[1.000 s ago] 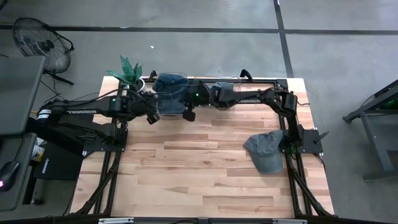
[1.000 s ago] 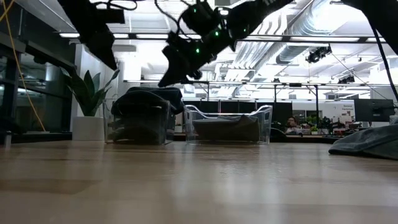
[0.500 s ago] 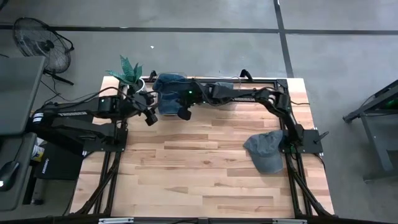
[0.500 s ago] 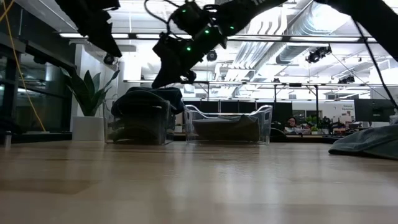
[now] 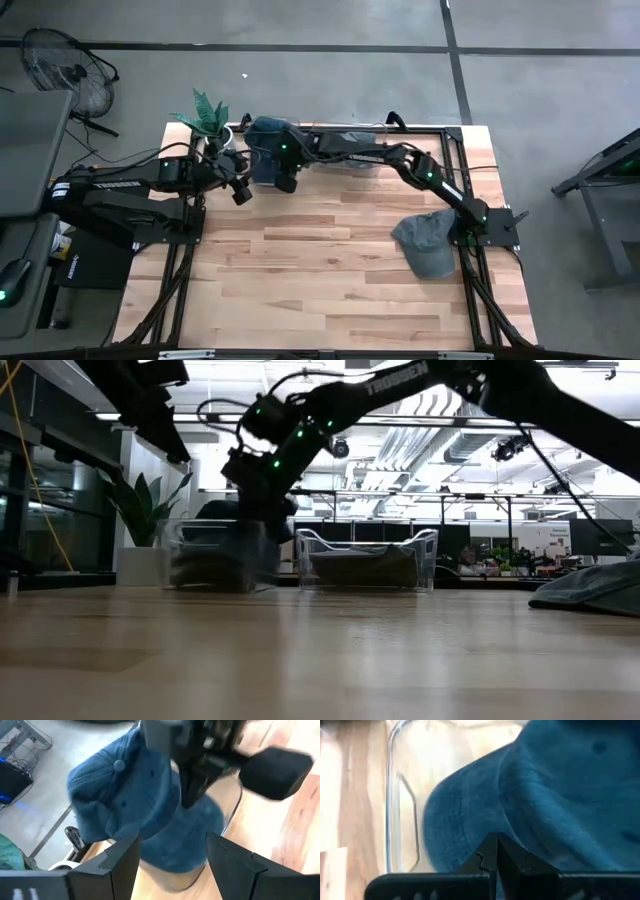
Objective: Pick & Place hat
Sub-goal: Put the blue cap into the left transparent bin
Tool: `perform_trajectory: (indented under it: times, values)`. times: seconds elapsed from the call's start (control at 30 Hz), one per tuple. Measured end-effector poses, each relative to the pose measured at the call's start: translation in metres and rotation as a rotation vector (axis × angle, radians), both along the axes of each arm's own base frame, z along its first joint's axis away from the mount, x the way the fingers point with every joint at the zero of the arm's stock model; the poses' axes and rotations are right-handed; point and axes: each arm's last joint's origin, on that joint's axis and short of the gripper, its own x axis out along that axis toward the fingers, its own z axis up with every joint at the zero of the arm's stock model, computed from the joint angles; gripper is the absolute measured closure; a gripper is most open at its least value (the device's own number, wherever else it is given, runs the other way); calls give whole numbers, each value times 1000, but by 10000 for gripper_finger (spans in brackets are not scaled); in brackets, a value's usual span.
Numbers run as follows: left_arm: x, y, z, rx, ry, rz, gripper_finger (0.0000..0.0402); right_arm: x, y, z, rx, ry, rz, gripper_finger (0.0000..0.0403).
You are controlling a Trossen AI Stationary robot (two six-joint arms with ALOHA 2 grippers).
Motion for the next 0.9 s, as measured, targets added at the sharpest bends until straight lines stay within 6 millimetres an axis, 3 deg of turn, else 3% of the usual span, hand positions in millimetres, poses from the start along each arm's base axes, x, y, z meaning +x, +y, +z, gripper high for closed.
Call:
perform_trajectory:
  times: [0.13,0.33,0.53,0.9]
  values:
    - [0,0,0,-4,-6,-4,184,4,-7,-17,43,12,4,403]
    - [0,0,0,-5,-7,-5,184,3,-11,-21,57,17,1,403]
    - [1,0,0,-5,-7,-5,184,3,-7,-11,58,2,14,403]
    - [0,0,0,-3,-7,-3,184,6,10,27,-21,-29,76,403]
